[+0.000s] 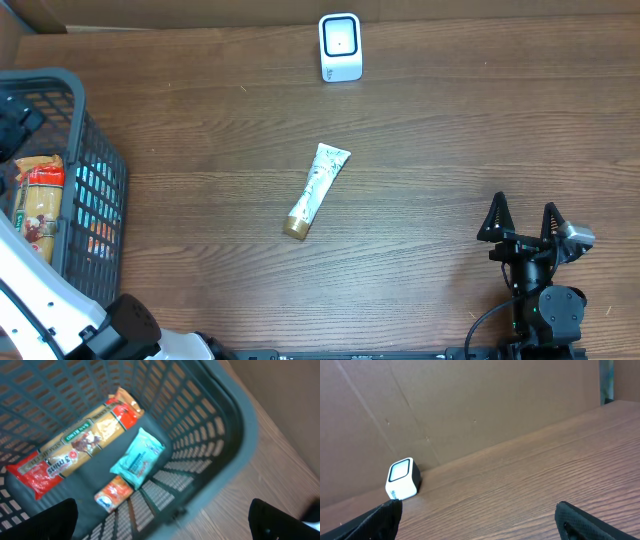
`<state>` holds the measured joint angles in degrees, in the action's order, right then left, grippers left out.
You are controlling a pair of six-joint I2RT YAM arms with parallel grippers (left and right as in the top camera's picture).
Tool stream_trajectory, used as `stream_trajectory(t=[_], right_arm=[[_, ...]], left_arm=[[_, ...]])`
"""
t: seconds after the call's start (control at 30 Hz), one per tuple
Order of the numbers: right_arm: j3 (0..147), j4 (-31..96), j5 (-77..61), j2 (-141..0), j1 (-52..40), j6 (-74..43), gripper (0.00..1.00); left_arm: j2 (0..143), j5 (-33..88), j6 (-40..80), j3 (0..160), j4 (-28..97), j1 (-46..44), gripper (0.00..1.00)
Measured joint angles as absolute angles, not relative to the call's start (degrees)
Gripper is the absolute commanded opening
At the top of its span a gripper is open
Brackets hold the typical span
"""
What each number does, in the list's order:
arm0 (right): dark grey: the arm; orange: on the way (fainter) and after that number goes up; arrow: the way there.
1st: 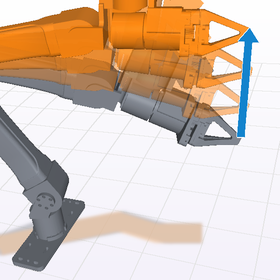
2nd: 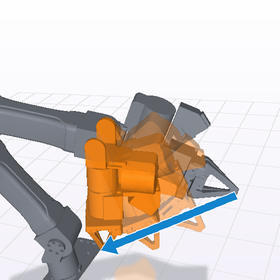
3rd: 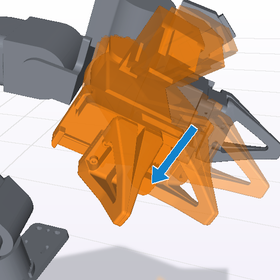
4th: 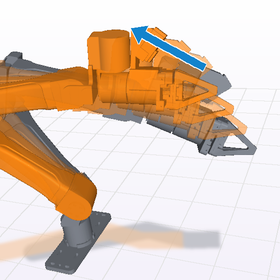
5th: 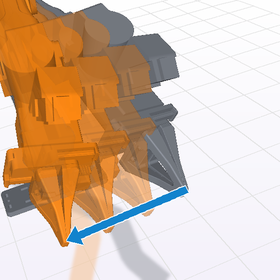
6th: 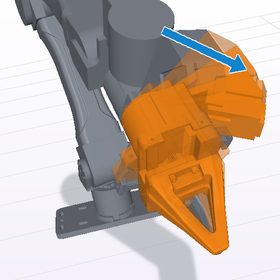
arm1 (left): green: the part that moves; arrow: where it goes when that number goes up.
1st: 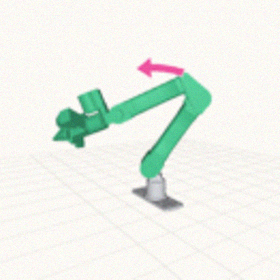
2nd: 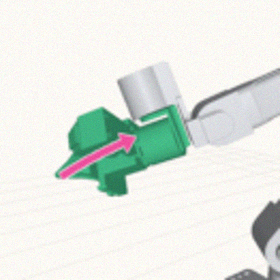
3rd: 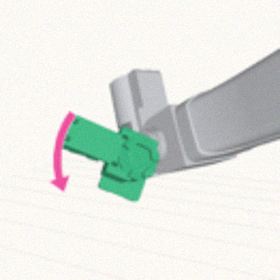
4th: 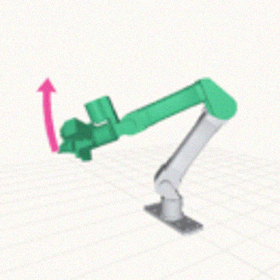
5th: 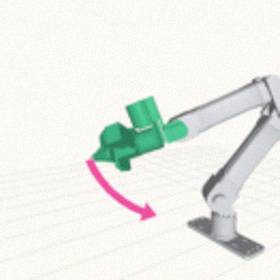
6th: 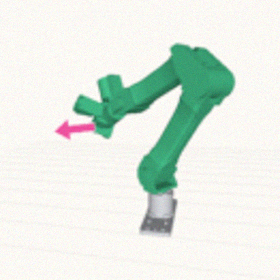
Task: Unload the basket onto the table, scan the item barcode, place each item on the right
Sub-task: 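Release the tube and move the left gripper back to the basket, then grasp the teal wipes pack in the basket with the left gripper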
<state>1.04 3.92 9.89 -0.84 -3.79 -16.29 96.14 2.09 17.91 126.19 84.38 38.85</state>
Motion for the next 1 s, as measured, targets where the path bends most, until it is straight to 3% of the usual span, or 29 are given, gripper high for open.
stream_trajectory(t=[0.47, 0.83, 1.0], right_arm=[[1.0, 3.9, 9.9, -0.8, -3.8, -16.3, 1.00], [1.0, 3.9, 9.9, -0.8, -3.8, -16.3, 1.00], [1.0, 4.0, 9.9, -0.8, -3.8, -16.3, 1.00]], left_arm=[[96.2, 4.8, 10.4, 105.4, 67.4, 43.3, 1.00], [99.3, 13.3, -3.0, 101.2, 62.7, 48.0, 1.00], [104.7, 14.6, -6.7, 101.2, 62.1, 47.0, 0.94]])
